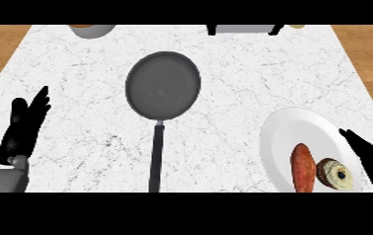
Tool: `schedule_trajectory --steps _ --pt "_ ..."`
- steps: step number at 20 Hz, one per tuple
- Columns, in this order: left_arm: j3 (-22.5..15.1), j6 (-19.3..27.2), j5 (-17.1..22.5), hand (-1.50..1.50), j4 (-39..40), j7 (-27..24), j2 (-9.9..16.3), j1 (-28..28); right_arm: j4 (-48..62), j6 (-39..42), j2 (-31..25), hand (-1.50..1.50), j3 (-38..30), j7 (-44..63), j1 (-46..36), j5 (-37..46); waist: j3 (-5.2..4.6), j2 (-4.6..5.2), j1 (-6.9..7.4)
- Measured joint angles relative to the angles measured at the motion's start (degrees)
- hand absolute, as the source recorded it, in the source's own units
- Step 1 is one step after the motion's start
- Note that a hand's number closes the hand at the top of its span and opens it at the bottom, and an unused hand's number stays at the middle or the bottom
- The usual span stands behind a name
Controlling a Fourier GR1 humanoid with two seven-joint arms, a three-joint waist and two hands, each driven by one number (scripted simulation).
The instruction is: Pick the cupcake from the plate and place it in the pan
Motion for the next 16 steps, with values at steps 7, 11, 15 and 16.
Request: schedule_trajectory --steps 7,11,15,16 --pt "1.21 -0.68 -2.32 0.00 0.45 1.28 -1.74 -1.81 6.01 2.08 4.79 -1.50 -1.03 -4.41 -2.58 4.58 0.02 0.01 0.00" --pt "2.58 -1.88 -3.02 0.00 1.02 0.67 -2.36 -1.70 7.64 3.44 7.32 -1.50 -2.62 -6.06 -3.68 6.54 0.00 0.00 0.01" --pt "3.29 -2.50 -3.88 0.00 0.14 0.40 -3.15 -0.91 10.70 3.93 8.89 -1.50 -3.80 -9.04 -3.76 8.73 0.01 0.00 0.02" --pt "3.81 -2.98 -3.82 0.00 0.25 0.78 -2.93 -1.40 11.17 3.98 9.54 -1.50 -3.89 -9.18 -3.75 9.45 0.00 0.00 0.00"
